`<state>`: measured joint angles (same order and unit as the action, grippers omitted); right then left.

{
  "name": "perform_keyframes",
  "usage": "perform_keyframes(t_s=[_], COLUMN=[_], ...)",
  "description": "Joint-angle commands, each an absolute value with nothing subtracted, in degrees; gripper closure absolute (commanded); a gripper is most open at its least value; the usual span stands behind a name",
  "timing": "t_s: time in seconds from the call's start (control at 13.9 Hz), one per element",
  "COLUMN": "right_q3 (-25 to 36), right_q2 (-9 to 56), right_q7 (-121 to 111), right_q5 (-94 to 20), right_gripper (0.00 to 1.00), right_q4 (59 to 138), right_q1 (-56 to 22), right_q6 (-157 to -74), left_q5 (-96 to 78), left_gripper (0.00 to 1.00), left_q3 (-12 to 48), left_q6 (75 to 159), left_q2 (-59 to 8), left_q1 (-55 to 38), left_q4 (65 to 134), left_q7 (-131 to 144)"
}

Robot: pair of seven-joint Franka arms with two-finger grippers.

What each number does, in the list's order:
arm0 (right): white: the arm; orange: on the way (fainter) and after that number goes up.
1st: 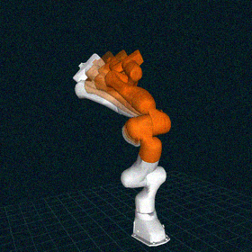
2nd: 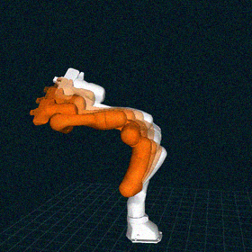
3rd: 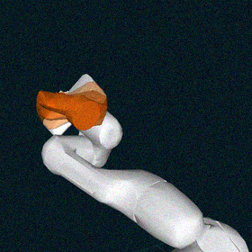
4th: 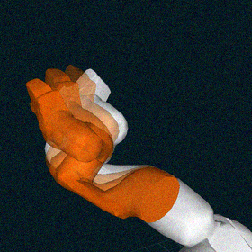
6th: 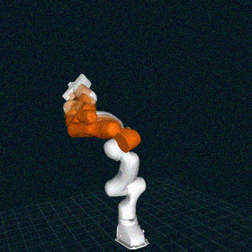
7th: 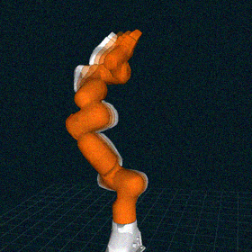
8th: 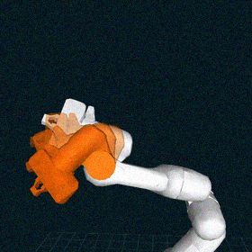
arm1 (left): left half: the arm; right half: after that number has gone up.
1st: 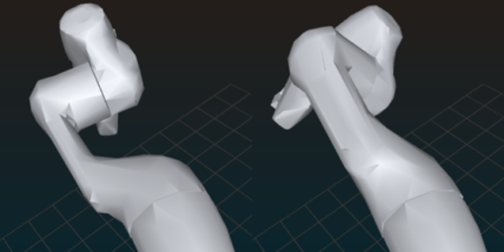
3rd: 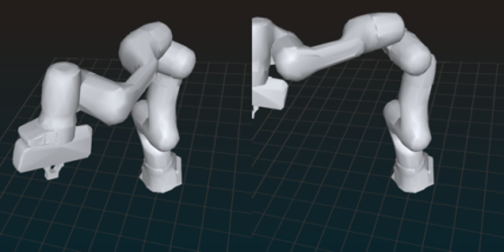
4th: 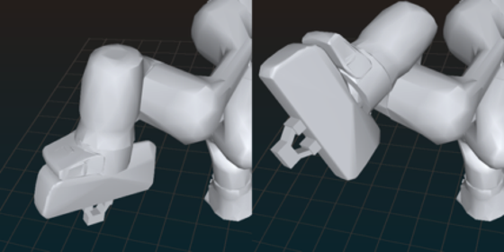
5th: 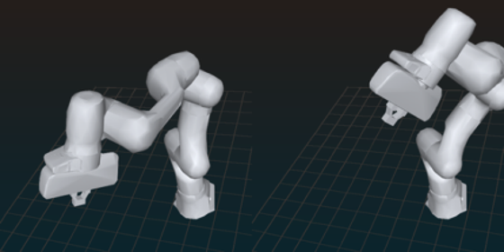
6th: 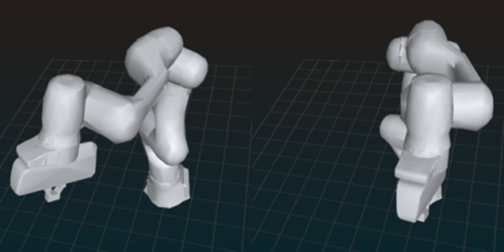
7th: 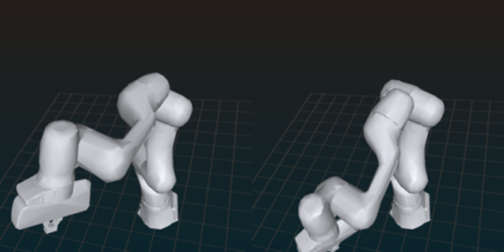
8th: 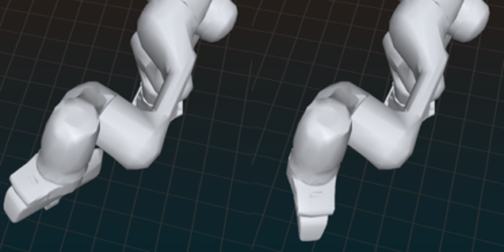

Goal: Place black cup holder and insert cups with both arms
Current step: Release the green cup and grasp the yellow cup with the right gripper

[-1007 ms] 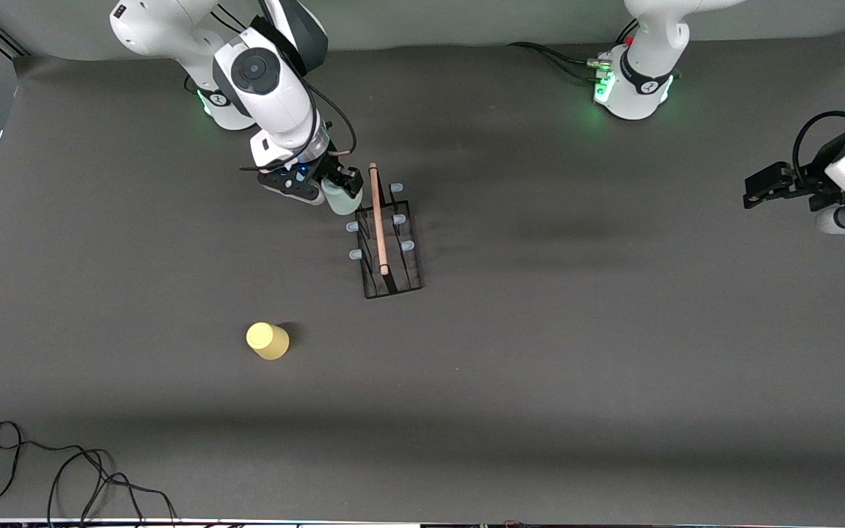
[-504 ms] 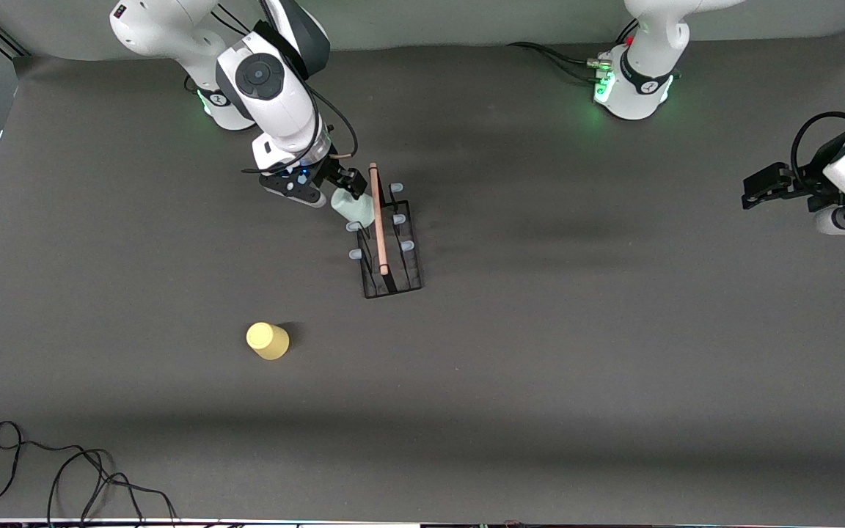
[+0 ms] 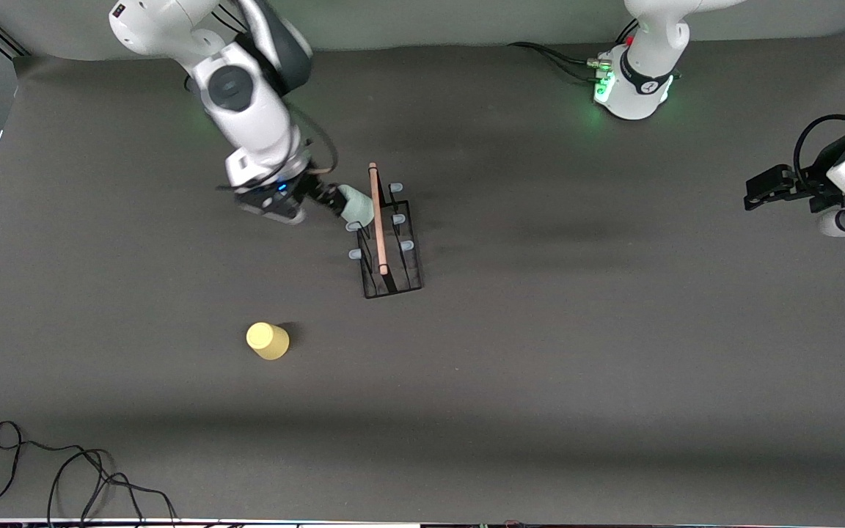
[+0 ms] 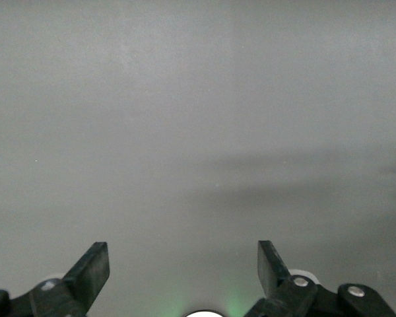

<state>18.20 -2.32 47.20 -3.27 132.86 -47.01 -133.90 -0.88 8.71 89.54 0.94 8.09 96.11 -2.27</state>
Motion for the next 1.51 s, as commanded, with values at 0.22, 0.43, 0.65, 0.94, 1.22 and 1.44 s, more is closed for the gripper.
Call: perform_keyframes(t_s=[0.22,0.43,0.65,0.94,1.22,1.44], right_q3=[25.8,25.8,25.8,25.7,25.1,24.4], right_q2=[17.3,25.4,29.9,35.9,38.8,39.9], right_q7=[33.7,21.9,15.1,15.1,15.0,15.0], right_q5=[-3.3,-14.1,-22.4,-22.7,-23.1,-23.8], right_gripper=[0.0,0.0,0.0,0.0,0.0,0.0], right_q4=[117.7,110.3,106.3,100.7,100.0,100.5], right_q1=[-43.1,-39.1,-36.7,-35.3,-35.5,-35.9], right_q6=[-139.0,-140.2,-140.3,-140.4,-141.4,-142.6], left_q5=[0.3,0.4,0.4,0.3,-0.1,0.1], left_gripper=[0.0,0.0,0.0,0.0,0.0,0.0], left_q3=[8.9,8.9,8.9,8.9,8.9,8.9], left_q6=[92.7,93.3,94.8,94.8,95.9,96.2], left_q2=[1.0,0.8,0.8,0.2,-0.1,0.3], left_q1=[7.2,7.1,7.6,7.3,7.4,7.5], left_q4=[96.0,96.2,96.7,96.3,96.2,96.3], left_q7=[-1.7,-1.5,-1.4,-1.5,-1.5,-1.6])
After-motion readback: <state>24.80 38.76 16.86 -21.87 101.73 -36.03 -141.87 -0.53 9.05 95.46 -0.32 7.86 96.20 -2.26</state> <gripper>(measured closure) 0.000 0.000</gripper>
